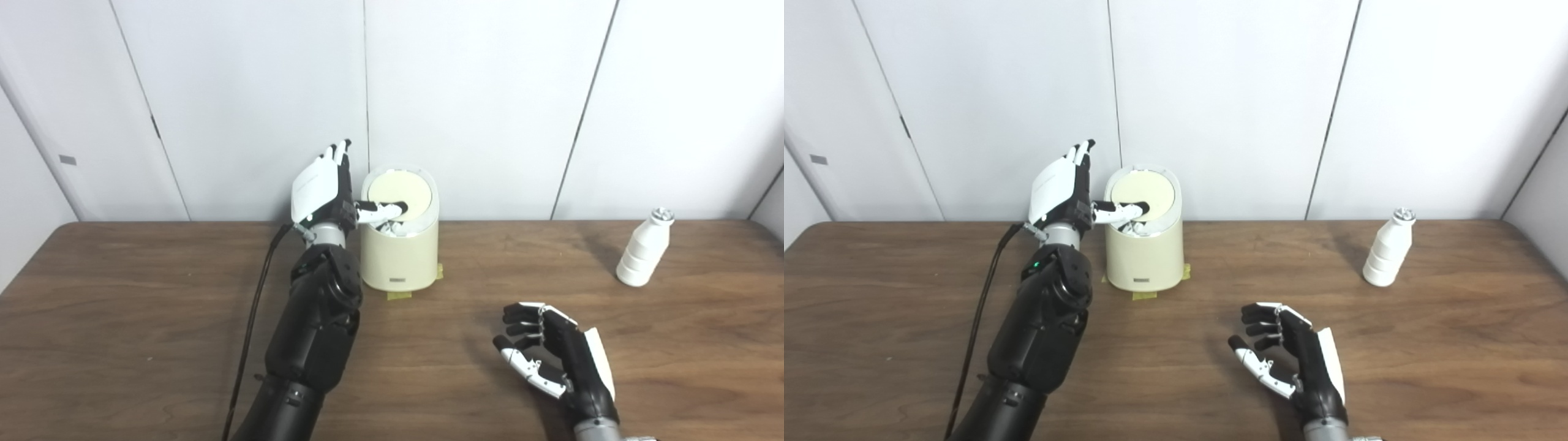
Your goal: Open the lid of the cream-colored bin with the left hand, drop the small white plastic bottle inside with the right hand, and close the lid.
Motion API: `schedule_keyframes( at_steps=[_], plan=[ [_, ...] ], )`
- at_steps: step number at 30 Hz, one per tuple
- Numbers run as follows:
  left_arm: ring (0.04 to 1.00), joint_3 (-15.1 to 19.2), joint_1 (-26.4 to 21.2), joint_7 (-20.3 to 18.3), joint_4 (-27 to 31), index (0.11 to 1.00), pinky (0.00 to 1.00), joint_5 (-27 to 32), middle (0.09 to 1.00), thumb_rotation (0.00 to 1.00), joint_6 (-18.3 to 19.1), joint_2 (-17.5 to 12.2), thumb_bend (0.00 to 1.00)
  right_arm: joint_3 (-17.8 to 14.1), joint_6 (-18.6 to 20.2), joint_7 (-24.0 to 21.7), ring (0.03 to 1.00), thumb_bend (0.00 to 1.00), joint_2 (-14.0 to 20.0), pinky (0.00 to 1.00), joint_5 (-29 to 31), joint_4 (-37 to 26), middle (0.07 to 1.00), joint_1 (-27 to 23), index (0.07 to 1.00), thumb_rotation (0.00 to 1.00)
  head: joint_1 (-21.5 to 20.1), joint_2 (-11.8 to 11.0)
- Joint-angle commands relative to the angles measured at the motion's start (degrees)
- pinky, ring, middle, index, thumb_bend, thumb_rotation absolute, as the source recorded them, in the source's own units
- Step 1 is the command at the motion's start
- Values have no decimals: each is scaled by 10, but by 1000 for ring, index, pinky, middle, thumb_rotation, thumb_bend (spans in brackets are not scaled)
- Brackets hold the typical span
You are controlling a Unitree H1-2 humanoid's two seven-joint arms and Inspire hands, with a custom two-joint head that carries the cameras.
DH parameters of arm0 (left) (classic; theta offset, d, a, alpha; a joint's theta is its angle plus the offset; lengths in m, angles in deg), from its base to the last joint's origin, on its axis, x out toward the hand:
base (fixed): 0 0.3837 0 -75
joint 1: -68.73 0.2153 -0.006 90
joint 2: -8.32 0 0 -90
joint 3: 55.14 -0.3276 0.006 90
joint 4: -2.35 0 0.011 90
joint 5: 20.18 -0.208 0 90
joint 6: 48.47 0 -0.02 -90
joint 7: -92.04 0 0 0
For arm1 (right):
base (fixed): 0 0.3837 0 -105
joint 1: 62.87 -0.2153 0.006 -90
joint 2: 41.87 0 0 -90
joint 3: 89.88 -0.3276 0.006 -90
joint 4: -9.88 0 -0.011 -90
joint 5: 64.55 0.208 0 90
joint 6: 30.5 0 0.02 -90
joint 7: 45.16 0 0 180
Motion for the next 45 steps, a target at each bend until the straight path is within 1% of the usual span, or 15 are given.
schedule_keyframes(
  at_steps=[1,9,14,19,23,30,34,35,36,37,38,39,40,42,45],
  plan=[
    [990,-3,-22,8,2,1000,1000,-15,1000,0,0,-1,949,0,-13,4,593,281,-4,490,2,-22,616,-12,609,191,-1,1],
    [994,0,-19,0,4,1000,1000,-27,1000,0,0,-2,944,1,-16,4,593,281,-3,489,4,-20,615,-12,608,176,-2,1],
    [987,0,-18,5,-2,1000,1000,-35,994,0,0,-2,952,3,-15,6,592,275,-2,488,-4,-20,615,-12,607,181,-3,1],
    [962,1,-21,15,-14,989,987,-48,972,0,0,-2,968,1,-18,4,596,278,-3,492,6,-18,618,-12,611,170,-3,1],
    [958,1,-21,22,-22,988,997,-44,968,0,0,-2,959,2,-18,4,595,278,-2,489,4,-19,617,-11,611,151,-4,1],
    [949,-8,-20,29,-32,977,978,-41,961,0,0,-10,971,3,-16,6,593,286,-5,489,1,-19,615,-11,610,171,-5,0],
    [948,-14,-17,36,-27,976,997,-18,959,16,0,-14,952,2,-18,7,590,288,-4,486,0,-19,612,-12,606,175,-4,1],
    [953,-15,-15,38,-22,975,999,-13,960,172,-1,-14,881,2,-17,6,590,288,-4,488,0,-19,612,-12,607,176,-4,0],
    [956,-15,-15,39,-19,971,1000,-10,962,495,0,-14,748,3,-17,6,591,286,-4,489,1,-19,613,-12,607,181,-4,0],
    [957,-15,-14,37,-12,970,1000,-6,962,606,0,-14,702,2,-18,5,591,285,-3,489,3,-18,613,-12,607,183,-3,0],
    [958,-12,-13,35,-4,966,1000,1,965,839,0,-12,687,2,-19,5,592,286,-3,490,3,-17,614,-12,608,186,-2,-1],
    [958,-10,-13,34,1,960,1000,7,965,918,0,-11,699,2,-19,5,593,286,-3,490,3,-16,614,-13,608,188,-2,-1],
    [958,-9,-11,36,9,957,1000,13,965,958,0,-11,706,1,-19,5,593,285,-3,490,5,-16,614,-13,609,191,-2,-1],
    [955,-7,-10,39,18,948,1000,19,957,992,0,-9,722,1,-19,4,596,288,-3,494,7,-15,616,-13,608,203,-4,-2],
    [958,-4,-7,41,32,951,1000,31,957,1000,0,-9,729,1,-22,5,590,288,-2,487,7,-13,613,-14,607,199,-3,-2]
  ],
)
